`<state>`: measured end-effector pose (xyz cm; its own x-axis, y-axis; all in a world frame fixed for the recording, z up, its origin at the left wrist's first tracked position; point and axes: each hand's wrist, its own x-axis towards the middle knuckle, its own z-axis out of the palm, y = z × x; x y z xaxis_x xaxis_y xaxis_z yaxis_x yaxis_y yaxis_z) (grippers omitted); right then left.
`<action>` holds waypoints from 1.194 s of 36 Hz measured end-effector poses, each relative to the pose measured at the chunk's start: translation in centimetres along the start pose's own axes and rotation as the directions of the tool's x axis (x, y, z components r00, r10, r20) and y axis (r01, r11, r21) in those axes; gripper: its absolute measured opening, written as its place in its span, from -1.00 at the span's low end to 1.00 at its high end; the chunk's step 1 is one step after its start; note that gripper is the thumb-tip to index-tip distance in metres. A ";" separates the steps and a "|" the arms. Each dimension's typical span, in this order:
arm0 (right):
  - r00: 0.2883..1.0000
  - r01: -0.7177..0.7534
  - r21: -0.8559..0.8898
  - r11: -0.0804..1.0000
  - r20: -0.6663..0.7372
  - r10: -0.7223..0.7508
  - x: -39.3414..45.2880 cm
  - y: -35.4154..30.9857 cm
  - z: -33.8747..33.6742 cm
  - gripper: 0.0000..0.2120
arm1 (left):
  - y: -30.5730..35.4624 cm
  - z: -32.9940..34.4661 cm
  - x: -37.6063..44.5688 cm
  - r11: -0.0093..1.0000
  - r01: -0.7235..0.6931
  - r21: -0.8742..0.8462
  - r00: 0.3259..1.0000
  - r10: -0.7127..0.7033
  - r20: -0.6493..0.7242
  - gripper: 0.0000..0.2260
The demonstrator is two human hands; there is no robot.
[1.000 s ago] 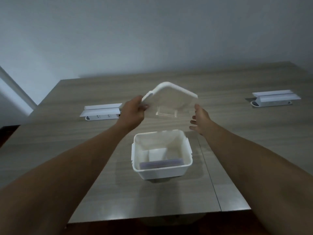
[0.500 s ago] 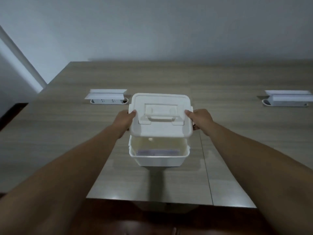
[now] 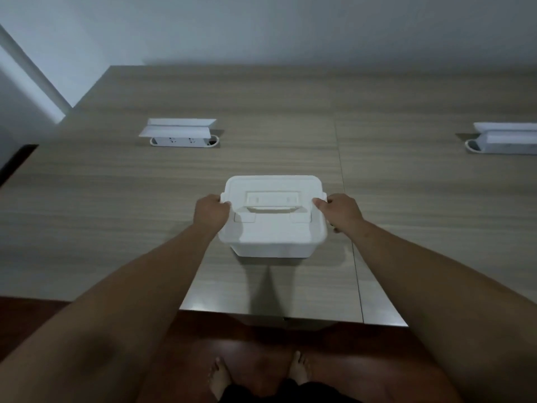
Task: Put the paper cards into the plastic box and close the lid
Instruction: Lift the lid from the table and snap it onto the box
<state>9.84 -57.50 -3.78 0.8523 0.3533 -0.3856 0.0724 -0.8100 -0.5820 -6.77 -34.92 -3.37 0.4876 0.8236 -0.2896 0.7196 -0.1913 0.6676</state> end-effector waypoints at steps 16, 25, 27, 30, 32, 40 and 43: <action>0.900 -0.406 0.561 0.721 0.382 0.210 0.9 0.5 0.4 -0.50 | -0.1 -0.8 1.6 0.871 0.387 -0.303 0.894 -0.273 0.356 -0.84; 0.964 -0.264 0.457 0.849 0.090 0.251 1.2 -1.6 1.1 -0.55 | -0.1 -0.4 3.5 0.929 0.281 -0.242 0.955 -0.245 0.166 -0.69; 0.970 -0.219 0.346 0.912 -0.021 0.241 0.8 -2.3 1.7 -0.59 | 0.2 0.1 3.2 0.957 0.208 -0.203 0.976 -0.191 0.101 -0.74; 0.971 -0.180 0.251 0.951 -0.112 0.213 0.1 -2.9 2.7 -0.66 | 0.4 0.6 2.7 0.989 0.124 -0.083 0.992 -0.125 -0.003 -0.76; 0.971 -0.169 0.230 0.958 -0.129 0.202 -0.3 -3.0 3.0 -0.68 | 0.7 0.8 2.2 0.997 0.083 0.007 0.995 -0.082 -0.051 -0.74; 0.970 -0.168 0.260 0.951 -0.129 0.206 -0.7 -3.0 2.7 -0.61 | 0.1 -0.3 1.4 0.991 0.035 -0.129 0.977 -0.007 0.213 -0.69; 0.970 -0.159 0.286 0.945 -0.133 0.203 -0.6 -2.8 2.7 -0.62 | -0.3 -0.5 1.4 0.986 -0.004 -0.166 0.958 0.052 0.281 -0.60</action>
<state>7.69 -54.15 -3.82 0.9105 0.1161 -0.3970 -0.2147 -0.6878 -0.6935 -6.56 -33.49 -3.63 0.6436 0.6291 -0.4359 0.6252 -0.1036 0.7736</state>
